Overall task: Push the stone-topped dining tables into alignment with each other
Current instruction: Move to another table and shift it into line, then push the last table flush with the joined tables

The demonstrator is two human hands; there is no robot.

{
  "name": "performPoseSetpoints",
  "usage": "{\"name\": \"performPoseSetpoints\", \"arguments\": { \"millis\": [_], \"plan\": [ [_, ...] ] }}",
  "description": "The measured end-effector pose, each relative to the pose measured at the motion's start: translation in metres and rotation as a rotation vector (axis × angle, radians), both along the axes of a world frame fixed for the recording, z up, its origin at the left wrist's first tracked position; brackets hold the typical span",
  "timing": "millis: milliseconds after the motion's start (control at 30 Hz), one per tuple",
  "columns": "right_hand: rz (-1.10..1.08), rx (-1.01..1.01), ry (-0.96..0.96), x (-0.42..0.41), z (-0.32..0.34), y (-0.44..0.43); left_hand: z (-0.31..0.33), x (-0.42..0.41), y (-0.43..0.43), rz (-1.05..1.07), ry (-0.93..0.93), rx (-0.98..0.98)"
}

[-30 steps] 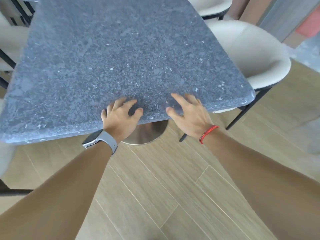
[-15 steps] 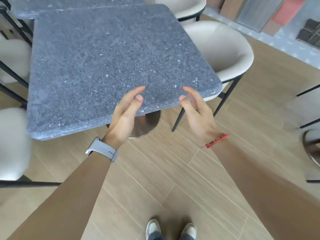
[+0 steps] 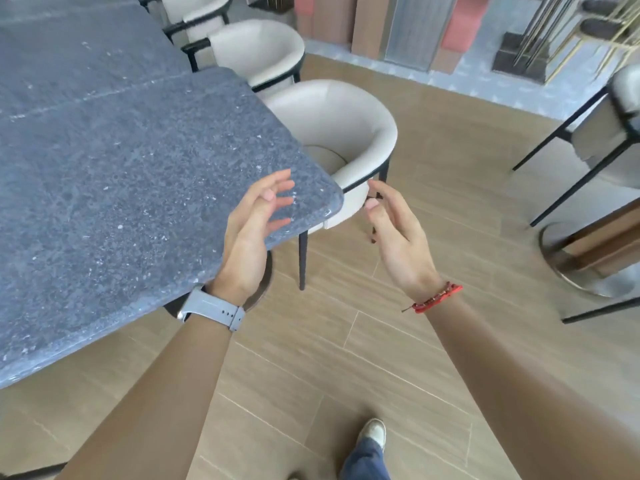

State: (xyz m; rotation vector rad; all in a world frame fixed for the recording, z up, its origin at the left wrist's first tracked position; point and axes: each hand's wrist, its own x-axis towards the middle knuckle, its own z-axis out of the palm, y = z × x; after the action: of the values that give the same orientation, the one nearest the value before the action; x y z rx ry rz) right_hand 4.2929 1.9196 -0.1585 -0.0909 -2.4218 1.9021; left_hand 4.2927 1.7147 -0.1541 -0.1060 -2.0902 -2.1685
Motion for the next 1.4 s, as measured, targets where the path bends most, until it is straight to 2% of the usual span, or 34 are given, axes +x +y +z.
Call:
{"name": "performPoseSetpoints", "arguments": {
  "millis": [267, 500, 700, 1133, 1400],
  "plan": [
    [-0.102, -0.049, -0.008, -0.056, 0.023, 0.134, 0.021, -0.076, 0.108, -0.048, 0.019, -0.022],
    [-0.154, -0.078, -0.035, -0.11, 0.023, 0.201, 0.026, -0.139, 0.184, -0.154, 0.023, -0.106],
    [-0.2, -0.09, -0.049, -0.18, 0.013, 0.245, 0.015, -0.22, 0.232, -0.184, 0.012, -0.104],
    [-0.242, -0.07, -0.079, -0.421, 0.014, 0.301, -0.001, -0.469, 0.293, -0.228, -0.044, -0.041],
    [-0.179, -0.071, -0.08, -0.559, 0.007, 0.349, -0.01, -0.595, 0.333, -0.177, -0.04, -0.052]
  ]
}}
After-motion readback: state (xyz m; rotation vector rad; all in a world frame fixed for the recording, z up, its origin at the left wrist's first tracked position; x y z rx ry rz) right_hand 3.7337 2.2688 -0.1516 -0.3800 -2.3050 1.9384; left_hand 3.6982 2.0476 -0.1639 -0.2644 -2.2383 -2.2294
